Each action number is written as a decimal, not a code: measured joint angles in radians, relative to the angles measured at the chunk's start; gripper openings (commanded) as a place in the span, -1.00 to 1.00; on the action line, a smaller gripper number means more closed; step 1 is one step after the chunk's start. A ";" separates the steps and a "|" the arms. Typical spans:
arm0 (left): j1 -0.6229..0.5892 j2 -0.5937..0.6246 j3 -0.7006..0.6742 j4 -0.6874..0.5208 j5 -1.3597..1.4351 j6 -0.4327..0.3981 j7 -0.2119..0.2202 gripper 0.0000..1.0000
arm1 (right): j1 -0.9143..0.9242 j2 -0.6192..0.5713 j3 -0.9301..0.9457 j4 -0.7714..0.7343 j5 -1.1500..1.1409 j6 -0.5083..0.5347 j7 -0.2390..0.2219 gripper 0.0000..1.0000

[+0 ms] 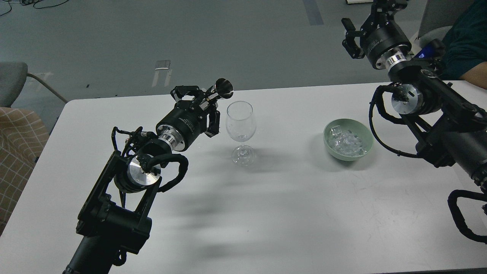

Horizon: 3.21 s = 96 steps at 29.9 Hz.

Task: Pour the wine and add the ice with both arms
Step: 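Tilt the jigger over the wine glass rim with the left gripper, then hold the jigger tipped over the glass to pour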

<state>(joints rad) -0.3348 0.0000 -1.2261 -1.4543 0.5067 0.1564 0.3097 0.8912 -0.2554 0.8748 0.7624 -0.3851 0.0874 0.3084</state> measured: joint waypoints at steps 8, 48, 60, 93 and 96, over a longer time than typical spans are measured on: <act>0.000 0.000 0.005 -0.001 0.031 -0.003 -0.006 -1.00 | -0.001 -0.002 0.001 0.000 0.000 0.000 0.000 1.00; -0.001 0.000 0.060 -0.003 0.151 -0.010 -0.098 -1.00 | -0.008 -0.001 0.001 0.000 0.000 0.000 0.001 1.00; 0.002 0.000 0.071 -0.001 0.180 -0.011 -0.146 -0.99 | -0.009 -0.002 0.001 0.000 0.000 0.000 0.001 1.00; 0.015 0.000 0.094 0.026 0.267 -0.086 -0.234 -0.95 | -0.023 0.001 0.002 0.000 0.000 0.000 0.005 1.00; 0.013 0.000 0.094 0.029 0.274 -0.086 -0.236 -0.95 | -0.023 0.001 0.003 0.000 0.000 0.000 0.005 1.00</act>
<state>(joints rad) -0.3215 0.0000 -1.1319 -1.4254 0.7806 0.0701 0.0734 0.8685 -0.2547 0.8774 0.7624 -0.3850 0.0874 0.3131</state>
